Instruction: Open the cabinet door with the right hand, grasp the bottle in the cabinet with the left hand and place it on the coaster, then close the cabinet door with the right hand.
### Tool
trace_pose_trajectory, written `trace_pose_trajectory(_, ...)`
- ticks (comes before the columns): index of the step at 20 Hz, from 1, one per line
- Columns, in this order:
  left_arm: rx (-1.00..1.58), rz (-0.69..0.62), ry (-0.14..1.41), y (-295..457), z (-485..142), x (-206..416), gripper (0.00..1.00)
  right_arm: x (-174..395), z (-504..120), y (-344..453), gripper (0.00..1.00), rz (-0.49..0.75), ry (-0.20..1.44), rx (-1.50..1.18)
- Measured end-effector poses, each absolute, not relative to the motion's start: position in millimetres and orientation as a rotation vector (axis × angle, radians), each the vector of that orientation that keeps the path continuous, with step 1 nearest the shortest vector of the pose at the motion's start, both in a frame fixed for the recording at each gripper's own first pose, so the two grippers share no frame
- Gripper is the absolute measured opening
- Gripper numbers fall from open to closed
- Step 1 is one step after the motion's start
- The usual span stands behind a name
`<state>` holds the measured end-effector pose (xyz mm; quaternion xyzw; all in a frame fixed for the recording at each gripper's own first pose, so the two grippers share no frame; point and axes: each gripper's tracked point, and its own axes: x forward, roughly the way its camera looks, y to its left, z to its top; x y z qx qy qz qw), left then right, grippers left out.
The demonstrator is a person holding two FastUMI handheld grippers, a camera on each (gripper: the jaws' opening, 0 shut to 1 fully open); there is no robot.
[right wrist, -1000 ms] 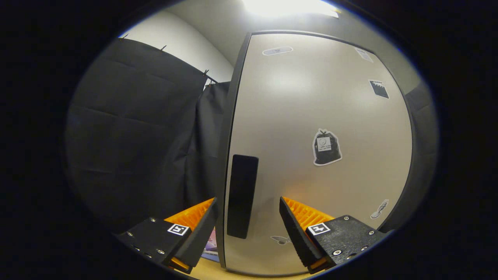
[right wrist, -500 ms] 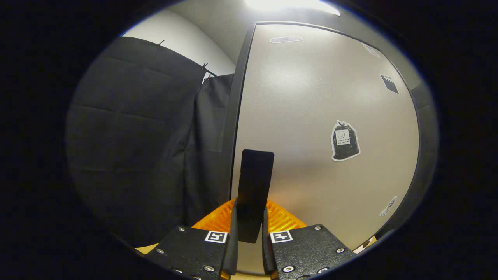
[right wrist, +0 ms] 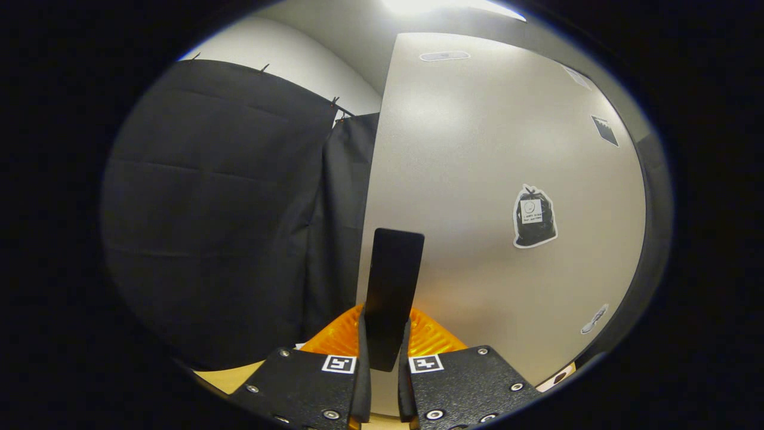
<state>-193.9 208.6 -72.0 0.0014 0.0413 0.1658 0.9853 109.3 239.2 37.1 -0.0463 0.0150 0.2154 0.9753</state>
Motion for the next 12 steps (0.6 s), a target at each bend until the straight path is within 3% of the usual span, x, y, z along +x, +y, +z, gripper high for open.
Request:
trace_pose_trajectory(9,0.008,0.281,0.078,165.8,-70.1,-184.9,1.00,64.8,48.0,231.1,0.18,0.608,0.064,-0.084)
trace_pose_trajectory(10,0.004,0.278,0.083,162.2,-72.5,-183.1,0.92,59.9,48.3,230.3,0.18,0.621,0.071,-0.074)
trace_pose_trajectory(12,0.006,0.276,0.091,157.6,-74.4,-181.2,0.92,52.2,50.7,227.7,0.18,0.650,0.071,-0.077)
